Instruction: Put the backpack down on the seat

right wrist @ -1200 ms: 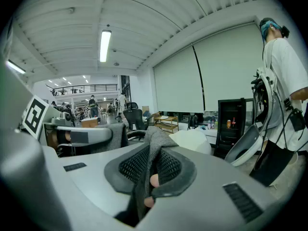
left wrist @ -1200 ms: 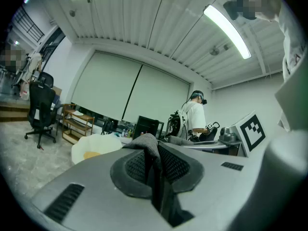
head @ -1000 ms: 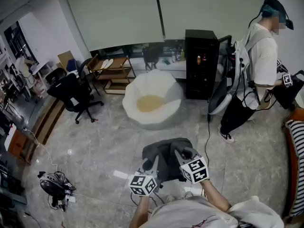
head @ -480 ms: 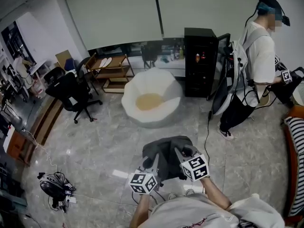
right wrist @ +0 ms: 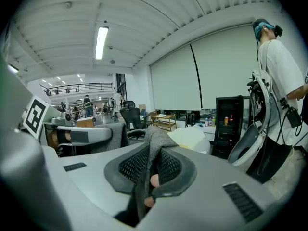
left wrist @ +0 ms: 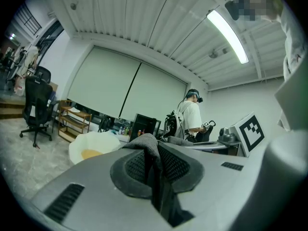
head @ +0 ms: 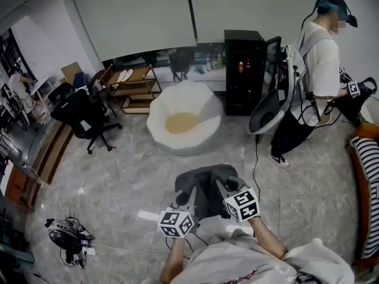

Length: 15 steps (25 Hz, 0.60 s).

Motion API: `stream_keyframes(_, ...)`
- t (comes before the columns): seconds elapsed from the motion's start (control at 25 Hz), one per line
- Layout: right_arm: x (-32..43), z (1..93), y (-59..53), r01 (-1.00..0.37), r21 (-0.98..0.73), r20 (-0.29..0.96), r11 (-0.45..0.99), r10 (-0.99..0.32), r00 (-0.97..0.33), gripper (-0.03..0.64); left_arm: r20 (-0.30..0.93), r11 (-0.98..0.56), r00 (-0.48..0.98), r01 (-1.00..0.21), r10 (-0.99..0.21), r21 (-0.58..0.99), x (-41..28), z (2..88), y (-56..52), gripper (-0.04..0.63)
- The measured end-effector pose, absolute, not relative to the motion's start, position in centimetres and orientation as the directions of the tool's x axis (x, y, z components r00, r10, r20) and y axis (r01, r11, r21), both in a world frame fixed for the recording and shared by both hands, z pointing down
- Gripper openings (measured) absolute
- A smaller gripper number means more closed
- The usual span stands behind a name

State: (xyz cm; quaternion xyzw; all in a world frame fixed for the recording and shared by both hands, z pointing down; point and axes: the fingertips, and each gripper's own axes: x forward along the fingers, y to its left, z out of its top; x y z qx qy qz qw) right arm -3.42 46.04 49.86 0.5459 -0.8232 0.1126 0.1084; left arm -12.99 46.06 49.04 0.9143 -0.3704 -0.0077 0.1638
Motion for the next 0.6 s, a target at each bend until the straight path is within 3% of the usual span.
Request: stream_keyframes(0.6,-4.57,50.89,45.26,-0.923,-0.065,0.327,0.378,-0.866,-0.378,0.051,0.126,-0.666,0.727,-0.673,-0.675,0.32,-14.16,49.96,45.11,0.06)
